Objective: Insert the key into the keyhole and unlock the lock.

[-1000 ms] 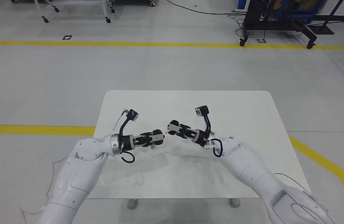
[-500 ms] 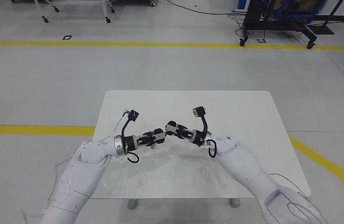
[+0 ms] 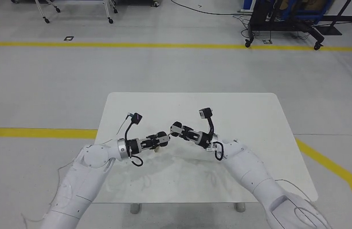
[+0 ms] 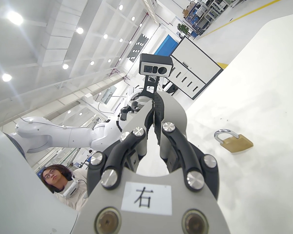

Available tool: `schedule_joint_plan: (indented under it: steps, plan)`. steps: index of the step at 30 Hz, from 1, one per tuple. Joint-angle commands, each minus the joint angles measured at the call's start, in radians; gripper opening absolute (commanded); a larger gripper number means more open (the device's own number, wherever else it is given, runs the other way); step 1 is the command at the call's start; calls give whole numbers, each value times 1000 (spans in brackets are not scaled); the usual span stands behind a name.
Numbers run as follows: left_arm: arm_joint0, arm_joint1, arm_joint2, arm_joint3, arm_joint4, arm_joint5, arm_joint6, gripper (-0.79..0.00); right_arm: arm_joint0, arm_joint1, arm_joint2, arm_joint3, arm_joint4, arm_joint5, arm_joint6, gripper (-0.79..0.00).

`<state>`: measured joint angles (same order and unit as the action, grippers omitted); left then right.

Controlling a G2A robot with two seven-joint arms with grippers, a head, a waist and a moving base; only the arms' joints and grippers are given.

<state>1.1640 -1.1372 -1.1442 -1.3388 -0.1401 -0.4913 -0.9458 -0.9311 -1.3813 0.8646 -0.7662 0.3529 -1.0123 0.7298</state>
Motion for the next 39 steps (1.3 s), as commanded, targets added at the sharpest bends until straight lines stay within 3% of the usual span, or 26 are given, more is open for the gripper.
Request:
schedule_joint_plan:
  steps: [1,9,18,25,26,27,33,39]
  plan:
    - [0,1,1,0,-2,1,0,-573,-3,-3,8,0,1,0,10,-785]
    - [1,3,5,2,-13,2,4,-619,-3,-19,20,16,3,0,66,-785]
    - [9,5,10,-4,-18,20,19,-785,2,-31,30,33,-10,0,78,-785]
    - [8,8,10,-9,-29,26,9,-785,-3,-30,43,27,-29,0,78,-785]
    - [8,8,10,-8,-31,27,7,-785,-4,-30,45,26,-31,0,78,-468]
    - [8,8,8,-8,-36,27,5,-785,-5,-30,49,24,-32,0,78,0]
    - [9,13,-2,-6,-68,28,-24,-785,-12,-28,66,12,-37,0,78,0]
    - [-7,27,-44,17,-170,39,-153,-785,-12,-28,66,12,-37,0,78,0]
